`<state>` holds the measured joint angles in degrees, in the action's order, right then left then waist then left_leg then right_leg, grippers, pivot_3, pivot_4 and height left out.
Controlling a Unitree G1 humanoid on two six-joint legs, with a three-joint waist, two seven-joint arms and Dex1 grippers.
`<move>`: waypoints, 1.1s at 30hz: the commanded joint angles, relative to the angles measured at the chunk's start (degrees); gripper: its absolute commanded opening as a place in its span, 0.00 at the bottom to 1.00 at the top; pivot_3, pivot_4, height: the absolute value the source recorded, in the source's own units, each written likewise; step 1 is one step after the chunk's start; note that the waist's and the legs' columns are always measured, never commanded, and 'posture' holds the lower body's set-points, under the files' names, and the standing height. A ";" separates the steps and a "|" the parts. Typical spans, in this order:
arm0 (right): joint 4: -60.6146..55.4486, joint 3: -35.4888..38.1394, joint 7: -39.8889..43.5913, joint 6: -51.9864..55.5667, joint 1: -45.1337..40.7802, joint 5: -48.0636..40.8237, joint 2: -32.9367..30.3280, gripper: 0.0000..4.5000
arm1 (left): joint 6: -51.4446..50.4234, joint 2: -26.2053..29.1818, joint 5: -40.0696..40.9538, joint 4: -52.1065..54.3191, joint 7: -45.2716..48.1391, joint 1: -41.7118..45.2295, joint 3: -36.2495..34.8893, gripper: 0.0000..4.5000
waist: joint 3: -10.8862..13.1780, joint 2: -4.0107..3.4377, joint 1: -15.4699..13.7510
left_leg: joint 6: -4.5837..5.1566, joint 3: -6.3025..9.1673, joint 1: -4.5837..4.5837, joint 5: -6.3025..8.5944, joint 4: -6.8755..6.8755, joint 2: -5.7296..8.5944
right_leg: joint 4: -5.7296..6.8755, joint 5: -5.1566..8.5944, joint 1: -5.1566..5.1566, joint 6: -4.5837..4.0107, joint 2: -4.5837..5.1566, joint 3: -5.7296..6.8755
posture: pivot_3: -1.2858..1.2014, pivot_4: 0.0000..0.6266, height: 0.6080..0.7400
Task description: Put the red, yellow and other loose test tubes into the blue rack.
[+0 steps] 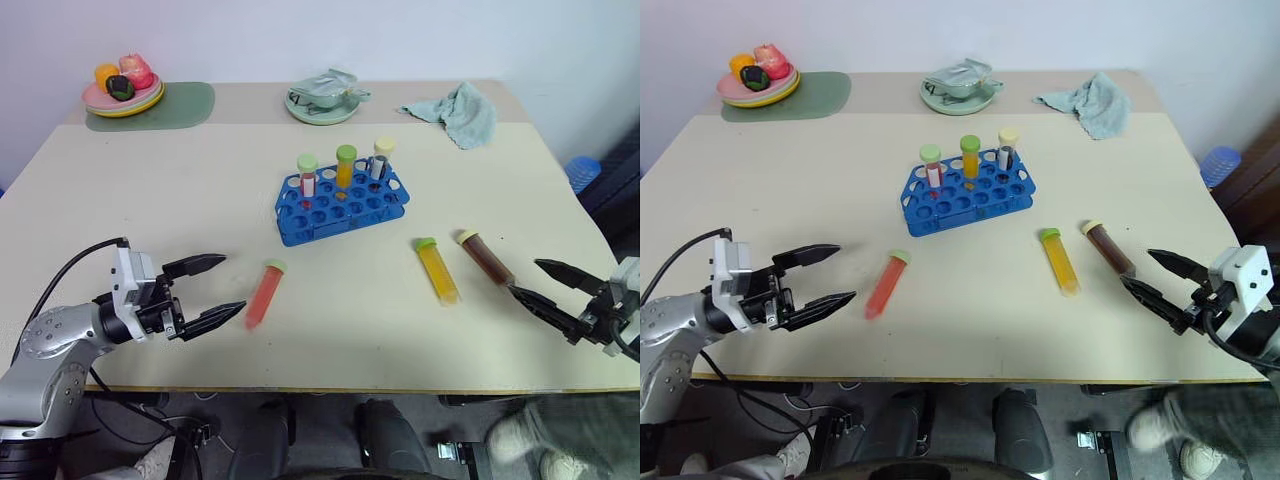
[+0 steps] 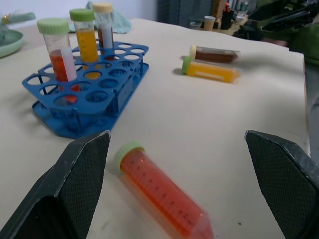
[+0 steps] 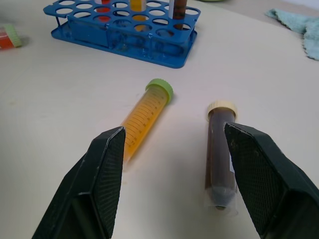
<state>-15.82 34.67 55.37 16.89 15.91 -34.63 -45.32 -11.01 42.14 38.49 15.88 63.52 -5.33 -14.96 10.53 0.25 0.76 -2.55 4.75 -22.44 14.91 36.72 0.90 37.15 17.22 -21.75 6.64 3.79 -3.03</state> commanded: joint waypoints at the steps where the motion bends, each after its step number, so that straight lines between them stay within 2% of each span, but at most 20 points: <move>1: -2.19 1.56 -0.22 0.77 -0.72 -1.00 -1.12 0.71 | -0.04 0.61 0.29 1.41 0.15 -0.62 -2.15 0.99 | 0.00 0.00 -0.04 | 0.00 0.00 0.00 0.00 0.00 0.00 | 0.00 0.00 0.00 0.00 0.00 0.00 | 0.52 0.24 1.00; 20: -1.16 -0.36 1.19 3.31 -3.95 -0.95 -1.80 0.71 | -4.97 0.76 3.18 5.08 0.37 -0.22 -1.88 0.99 | 0.01 0.01 -0.03 | 0.00 -0.01 0.00 0.00 0.00 0.00 | -0.02 -0.02 0.00 0.04 0.00 0.00 | 0.52 0.24 1.00; 25: -1.24 -1.27 -0.07 10.46 -5.94 -2.06 -4.69 0.71 | -5.15 2.46 4.48 3.91 5.49 2.08 -0.97 0.99 | 0.02 0.00 -0.04 | 0.00 -0.01 -0.01 0.00 0.00 0.00 | -0.02 -0.02 0.00 0.03 0.00 0.00 | 0.52 0.24 1.00; 27: -1.16 -3.02 -1.92 15.99 -8.24 -1.77 -7.78 0.71 | -4.79 3.33 3.85 3.73 7.96 3.08 0.20 0.99 | 0.03 -0.03 0.11 | 0.00 -0.03 0.00 0.00 0.00 0.01 | -0.02 0.03 0.00 -0.07 0.00 0.00 | 0.52 0.24 1.00; 33: 6.10 -13.84 -4.94 26.73 -23.97 1.65 -15.91 0.71 | -4.39 3.12 1.41 5.39 9.70 5.80 4.91 0.99 | 0.08 -0.08 0.15 | 0.01 -0.09 -0.02 0.00 -0.01 -0.01 | -0.04 0.05 -0.06 -0.11 0.00 -0.02 | 0.52 0.24 1.00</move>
<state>-10.62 22.18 51.13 40.99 -5.40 -33.34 -59.68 -16.41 45.25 40.21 19.42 73.00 -0.29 -10.16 10.61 0.17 0.91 -2.55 4.67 -22.49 14.92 36.71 0.89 37.10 17.26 -21.84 6.53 3.79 -3.05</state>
